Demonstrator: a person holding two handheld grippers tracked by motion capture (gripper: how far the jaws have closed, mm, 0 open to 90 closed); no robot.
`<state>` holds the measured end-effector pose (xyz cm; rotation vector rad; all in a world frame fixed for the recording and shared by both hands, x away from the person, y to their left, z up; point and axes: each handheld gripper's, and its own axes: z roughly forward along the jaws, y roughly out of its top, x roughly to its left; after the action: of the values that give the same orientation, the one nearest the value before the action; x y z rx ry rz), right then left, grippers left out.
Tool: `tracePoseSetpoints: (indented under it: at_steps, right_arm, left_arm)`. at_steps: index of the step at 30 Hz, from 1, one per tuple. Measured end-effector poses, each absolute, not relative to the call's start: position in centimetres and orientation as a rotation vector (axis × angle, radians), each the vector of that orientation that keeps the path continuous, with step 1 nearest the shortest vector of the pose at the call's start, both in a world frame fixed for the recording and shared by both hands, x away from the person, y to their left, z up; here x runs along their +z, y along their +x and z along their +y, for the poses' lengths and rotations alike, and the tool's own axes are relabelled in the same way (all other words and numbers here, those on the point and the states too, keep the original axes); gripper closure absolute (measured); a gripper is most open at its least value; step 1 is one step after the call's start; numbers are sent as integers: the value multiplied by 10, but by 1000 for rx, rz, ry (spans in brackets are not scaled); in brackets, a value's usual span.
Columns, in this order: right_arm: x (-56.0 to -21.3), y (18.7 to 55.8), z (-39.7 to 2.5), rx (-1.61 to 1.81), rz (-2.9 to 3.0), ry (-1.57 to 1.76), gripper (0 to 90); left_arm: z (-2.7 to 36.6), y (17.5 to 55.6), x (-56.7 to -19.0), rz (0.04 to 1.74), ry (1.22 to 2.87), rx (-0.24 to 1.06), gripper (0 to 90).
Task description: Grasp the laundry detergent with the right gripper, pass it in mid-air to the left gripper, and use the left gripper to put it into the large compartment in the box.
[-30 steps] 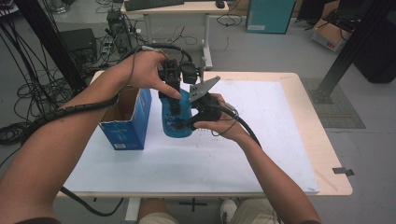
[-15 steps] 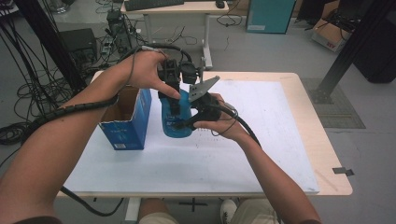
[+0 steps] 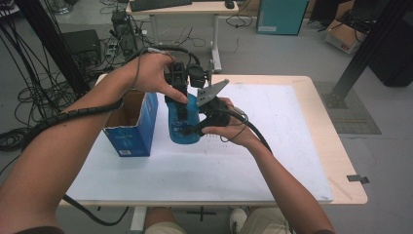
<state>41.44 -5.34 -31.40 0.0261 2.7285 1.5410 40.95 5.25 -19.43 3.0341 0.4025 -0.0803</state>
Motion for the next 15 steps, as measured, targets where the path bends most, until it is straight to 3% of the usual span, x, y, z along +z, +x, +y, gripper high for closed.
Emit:
tracePoseSetpoints:
  at_steps: [15]
  right_arm:
    - [-314, 415, -54, 1547, 2729, 27, 411]
  left_arm:
    - [52, 409, -194, 397, 3039, -58, 376]
